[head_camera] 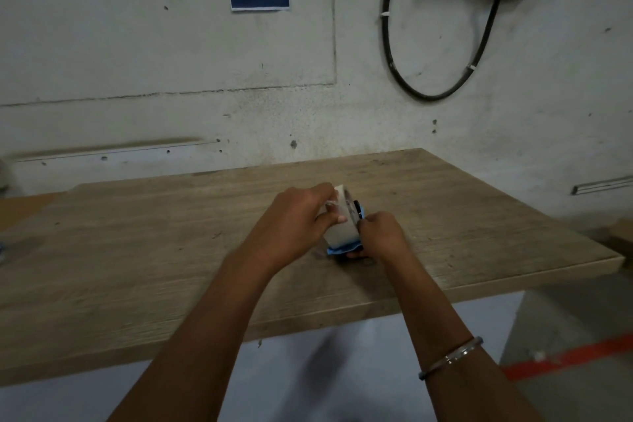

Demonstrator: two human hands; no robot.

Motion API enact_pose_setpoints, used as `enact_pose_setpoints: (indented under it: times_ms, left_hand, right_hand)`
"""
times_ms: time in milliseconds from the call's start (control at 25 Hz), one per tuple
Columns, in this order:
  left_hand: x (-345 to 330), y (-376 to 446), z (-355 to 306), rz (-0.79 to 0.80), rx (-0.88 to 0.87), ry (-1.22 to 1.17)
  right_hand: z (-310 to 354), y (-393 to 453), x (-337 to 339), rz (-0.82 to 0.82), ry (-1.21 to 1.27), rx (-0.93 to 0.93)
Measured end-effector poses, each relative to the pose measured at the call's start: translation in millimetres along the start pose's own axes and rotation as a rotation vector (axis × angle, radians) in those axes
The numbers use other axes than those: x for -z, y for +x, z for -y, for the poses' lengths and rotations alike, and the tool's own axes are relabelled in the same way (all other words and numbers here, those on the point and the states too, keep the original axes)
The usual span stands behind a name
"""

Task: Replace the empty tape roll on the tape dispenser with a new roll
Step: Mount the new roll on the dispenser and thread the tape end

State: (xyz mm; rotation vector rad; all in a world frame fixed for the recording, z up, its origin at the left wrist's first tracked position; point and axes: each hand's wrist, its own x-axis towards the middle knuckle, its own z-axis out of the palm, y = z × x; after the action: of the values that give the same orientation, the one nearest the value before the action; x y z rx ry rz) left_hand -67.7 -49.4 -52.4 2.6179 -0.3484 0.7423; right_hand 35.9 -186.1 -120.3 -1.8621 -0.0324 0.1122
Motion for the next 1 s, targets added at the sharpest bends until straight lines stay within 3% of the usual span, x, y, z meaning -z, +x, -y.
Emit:
enact_pose_setpoints:
  times_ms: [280, 440, 520, 840, 1000]
  left_hand:
    - [15.9, 22.3, 6.0, 0.043, 0.016, -0.092]
    - [11.1, 24.8, 6.4, 0.032, 0.112, -0.23]
    - [8.6, 27.4, 8.5, 0.021, 0.197, -0.358]
    - [-30.6, 42.9, 20.0, 0.014, 0.604, -0.719]
    - [-51.1, 43.9, 17.6, -0.023, 0.837, -0.897]
  right_hand:
    - [12.7, -3.2, 18.6, 0.068, -0.119, -0.055]
    - [21.4, -14.4, 34.7, 0.071, -0.256, -0.09]
    - [21.4, -17.6, 42.9, 0.074, -0.211, -0.039]
    - [27.4, -41.7, 43.5, -0.186, 0.058, 0.305]
    - [20.1, -30.9, 43.2, -0.106, -0.07, 0.462]
